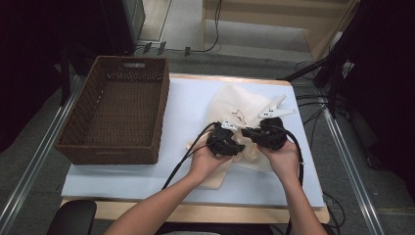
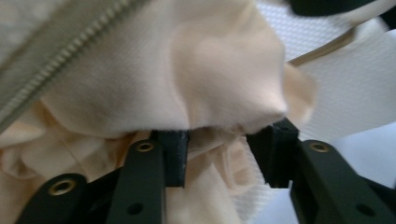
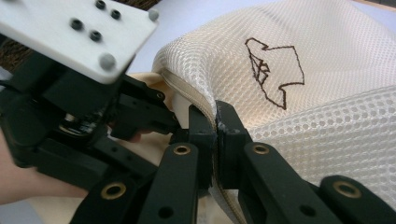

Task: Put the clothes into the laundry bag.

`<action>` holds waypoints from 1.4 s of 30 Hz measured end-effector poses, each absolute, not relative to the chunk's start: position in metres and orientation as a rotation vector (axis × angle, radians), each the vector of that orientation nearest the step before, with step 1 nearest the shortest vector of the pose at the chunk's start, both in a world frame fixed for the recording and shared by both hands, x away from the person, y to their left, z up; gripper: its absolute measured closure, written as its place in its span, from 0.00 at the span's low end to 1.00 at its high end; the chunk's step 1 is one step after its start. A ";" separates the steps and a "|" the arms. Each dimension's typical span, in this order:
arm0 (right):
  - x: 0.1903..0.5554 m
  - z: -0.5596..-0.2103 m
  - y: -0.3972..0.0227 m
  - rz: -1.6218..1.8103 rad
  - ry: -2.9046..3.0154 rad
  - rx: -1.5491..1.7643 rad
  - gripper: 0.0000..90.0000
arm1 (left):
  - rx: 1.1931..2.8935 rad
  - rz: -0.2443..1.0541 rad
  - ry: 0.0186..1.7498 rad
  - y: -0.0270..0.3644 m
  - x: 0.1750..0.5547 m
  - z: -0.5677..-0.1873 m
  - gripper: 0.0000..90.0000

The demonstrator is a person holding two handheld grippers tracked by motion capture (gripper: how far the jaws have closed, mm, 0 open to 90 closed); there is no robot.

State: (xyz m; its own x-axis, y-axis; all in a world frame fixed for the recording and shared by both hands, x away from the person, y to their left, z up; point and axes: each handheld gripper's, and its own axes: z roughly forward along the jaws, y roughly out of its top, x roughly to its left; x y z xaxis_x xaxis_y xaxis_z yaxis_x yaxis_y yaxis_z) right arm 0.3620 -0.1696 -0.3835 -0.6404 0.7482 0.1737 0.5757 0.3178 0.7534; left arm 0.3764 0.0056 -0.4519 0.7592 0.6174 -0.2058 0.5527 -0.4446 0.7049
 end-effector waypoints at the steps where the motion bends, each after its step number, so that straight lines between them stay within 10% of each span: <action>1: 0.362 -0.384 -0.170 1.226 2.373 1.216 0.98 | 2.167 0.119 0.863 0.004 0.377 -0.454 0.75; 12: 0.360 -0.386 -0.171 1.223 2.383 1.211 0.98 | 2.142 0.190 0.862 0.004 0.383 -0.449 0.94; 42: 0.364 -0.391 -0.180 1.251 2.387 1.237 0.99 | 2.176 0.096 0.870 0.015 0.404 -0.432 0.80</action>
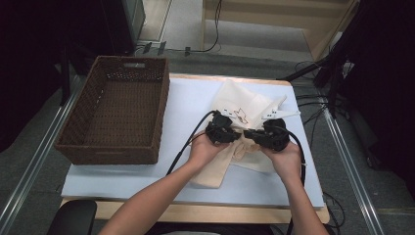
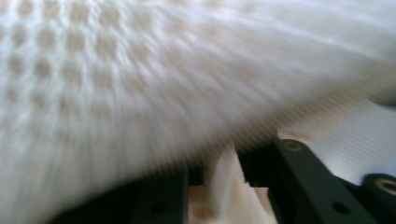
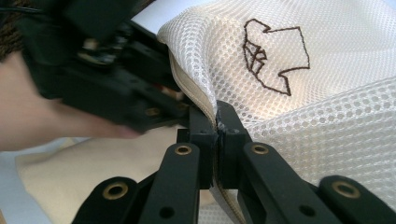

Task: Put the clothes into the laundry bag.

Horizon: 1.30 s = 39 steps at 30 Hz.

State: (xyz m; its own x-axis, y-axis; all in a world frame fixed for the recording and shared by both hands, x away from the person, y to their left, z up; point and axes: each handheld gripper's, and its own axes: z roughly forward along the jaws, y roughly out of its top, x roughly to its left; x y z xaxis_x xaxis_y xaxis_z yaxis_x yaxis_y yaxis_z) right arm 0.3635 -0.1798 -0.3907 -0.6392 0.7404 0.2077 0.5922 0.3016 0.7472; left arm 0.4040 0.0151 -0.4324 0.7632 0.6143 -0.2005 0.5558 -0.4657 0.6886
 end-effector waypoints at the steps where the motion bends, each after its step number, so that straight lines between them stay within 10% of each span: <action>1: 0.364 -0.391 -0.180 1.255 2.385 1.240 0.99 | 2.178 0.088 0.857 0.018 0.400 -0.430 0.76; 31: 0.365 -0.392 -0.184 1.237 2.396 1.236 0.99 | 2.126 0.170 1.054 0.119 0.370 -0.420 0.21; 34: 0.364 -0.392 -0.184 1.232 2.395 1.231 0.99 | 2.160 0.195 1.058 0.116 0.370 -0.428 0.25; 39: 0.365 -0.393 -0.184 1.235 2.401 1.231 0.99 | 2.184 0.156 1.082 0.115 0.371 -0.438 0.61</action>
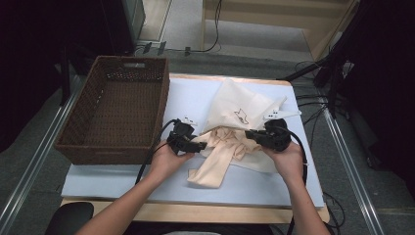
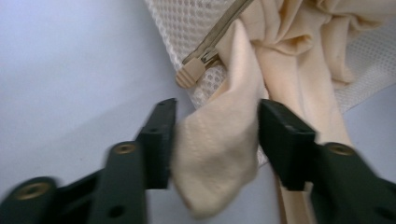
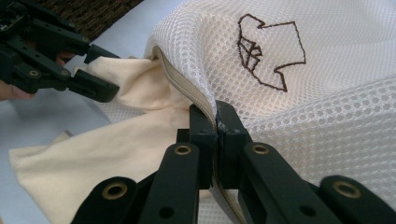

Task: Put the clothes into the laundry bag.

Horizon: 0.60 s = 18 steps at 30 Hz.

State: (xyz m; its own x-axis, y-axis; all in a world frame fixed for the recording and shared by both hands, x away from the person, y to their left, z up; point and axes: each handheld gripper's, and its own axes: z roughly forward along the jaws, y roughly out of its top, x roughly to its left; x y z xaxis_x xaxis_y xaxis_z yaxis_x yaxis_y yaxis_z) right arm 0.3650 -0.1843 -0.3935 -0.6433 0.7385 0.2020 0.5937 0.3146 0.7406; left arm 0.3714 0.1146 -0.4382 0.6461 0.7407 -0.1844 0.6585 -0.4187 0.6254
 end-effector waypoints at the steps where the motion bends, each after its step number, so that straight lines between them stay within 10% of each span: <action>1: 0.365 -0.394 -0.184 1.234 2.402 1.232 0.99 | 2.187 0.176 1.060 0.113 0.370 -0.437 0.67; 18: 0.364 -0.390 -0.184 1.230 2.384 1.240 0.99 | 2.200 0.149 0.867 0.099 0.352 -0.394 0.92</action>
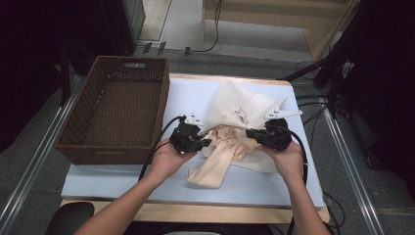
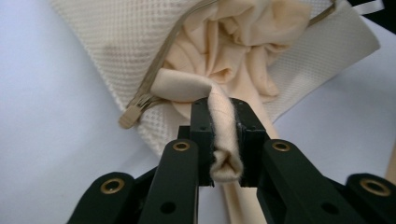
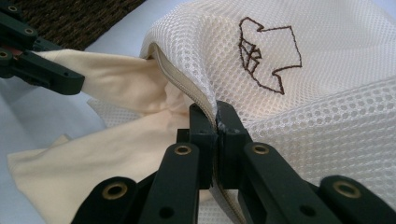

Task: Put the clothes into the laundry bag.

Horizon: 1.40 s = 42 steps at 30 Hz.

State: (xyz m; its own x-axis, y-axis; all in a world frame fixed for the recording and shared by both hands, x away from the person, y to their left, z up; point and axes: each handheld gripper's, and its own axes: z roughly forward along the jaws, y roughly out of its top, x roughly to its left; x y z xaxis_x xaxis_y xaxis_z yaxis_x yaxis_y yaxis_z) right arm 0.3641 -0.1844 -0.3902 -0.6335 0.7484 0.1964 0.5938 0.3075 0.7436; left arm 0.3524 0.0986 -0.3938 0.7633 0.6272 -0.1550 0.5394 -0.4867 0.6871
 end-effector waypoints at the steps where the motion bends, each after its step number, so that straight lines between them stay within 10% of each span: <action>1: 0.364 -0.390 -0.184 1.230 2.383 1.238 0.99 | 2.205 0.143 0.856 0.096 0.353 -0.394 0.92; 42: 0.364 -0.393 -0.182 1.237 2.437 1.225 0.99 | 2.202 0.137 0.903 0.007 0.414 -0.446 0.86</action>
State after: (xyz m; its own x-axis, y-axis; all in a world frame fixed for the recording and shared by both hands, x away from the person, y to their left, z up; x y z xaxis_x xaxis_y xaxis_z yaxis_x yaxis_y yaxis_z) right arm 0.3644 -0.1821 -0.3932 -0.6565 0.7224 0.2169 0.6016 0.3280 0.7284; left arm 0.4144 0.0073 -0.4463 0.7468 0.6433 -0.1689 0.5644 -0.4786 0.6726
